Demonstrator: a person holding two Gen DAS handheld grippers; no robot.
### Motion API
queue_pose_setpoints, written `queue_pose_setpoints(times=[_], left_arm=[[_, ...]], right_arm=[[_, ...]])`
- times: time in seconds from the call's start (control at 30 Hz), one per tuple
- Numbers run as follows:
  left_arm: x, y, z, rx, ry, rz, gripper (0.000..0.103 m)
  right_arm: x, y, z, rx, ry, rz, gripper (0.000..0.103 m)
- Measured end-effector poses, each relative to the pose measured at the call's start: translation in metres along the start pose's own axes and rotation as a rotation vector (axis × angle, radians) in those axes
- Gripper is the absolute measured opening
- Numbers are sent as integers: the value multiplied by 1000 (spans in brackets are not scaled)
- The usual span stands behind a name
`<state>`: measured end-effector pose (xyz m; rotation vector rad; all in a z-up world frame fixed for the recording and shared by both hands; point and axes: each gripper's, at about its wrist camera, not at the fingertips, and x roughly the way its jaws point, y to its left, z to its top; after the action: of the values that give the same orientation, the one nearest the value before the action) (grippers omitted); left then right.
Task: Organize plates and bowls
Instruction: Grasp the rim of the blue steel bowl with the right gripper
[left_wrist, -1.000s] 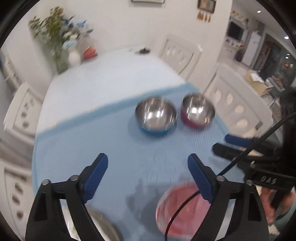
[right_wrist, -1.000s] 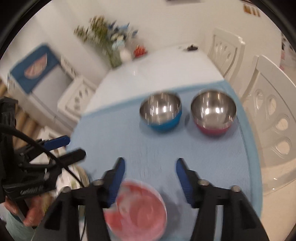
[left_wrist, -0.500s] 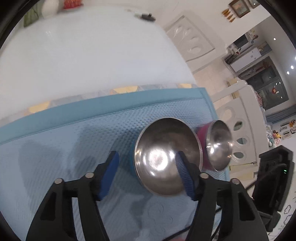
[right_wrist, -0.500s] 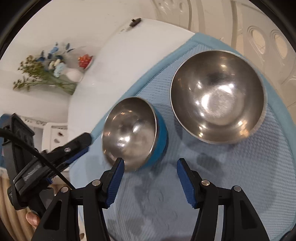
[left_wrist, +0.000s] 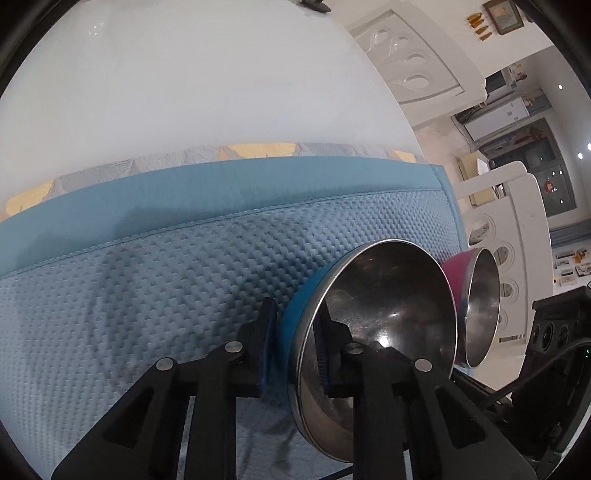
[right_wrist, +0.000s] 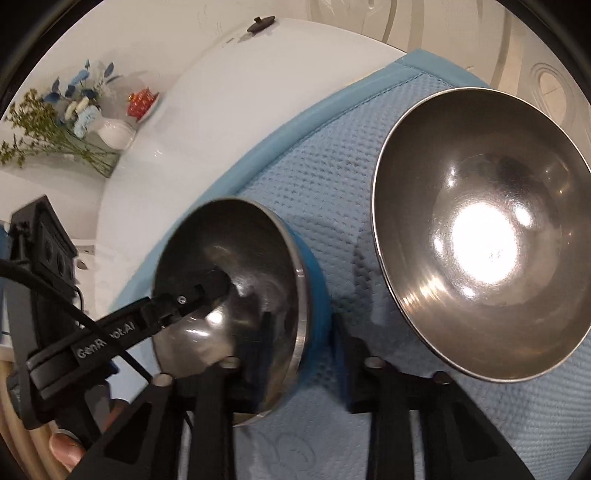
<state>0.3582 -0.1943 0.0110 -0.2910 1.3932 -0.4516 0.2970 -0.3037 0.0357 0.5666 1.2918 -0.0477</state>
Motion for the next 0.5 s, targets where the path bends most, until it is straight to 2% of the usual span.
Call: queue_pose_setpoints(times=[0.2,0.33,0.5], left_arm=[[-27,-3,-16,-15,-16,2,16],[-67,-10,-38,-10,-61,12,16],[-116,-22,-75,-3,-110,9,16]], right_arm=[[-10,6,0,-24,6,5,20],[-41,21,-12,-61,-6,26,20],[-88,38,-45,-154,1,48,20]])
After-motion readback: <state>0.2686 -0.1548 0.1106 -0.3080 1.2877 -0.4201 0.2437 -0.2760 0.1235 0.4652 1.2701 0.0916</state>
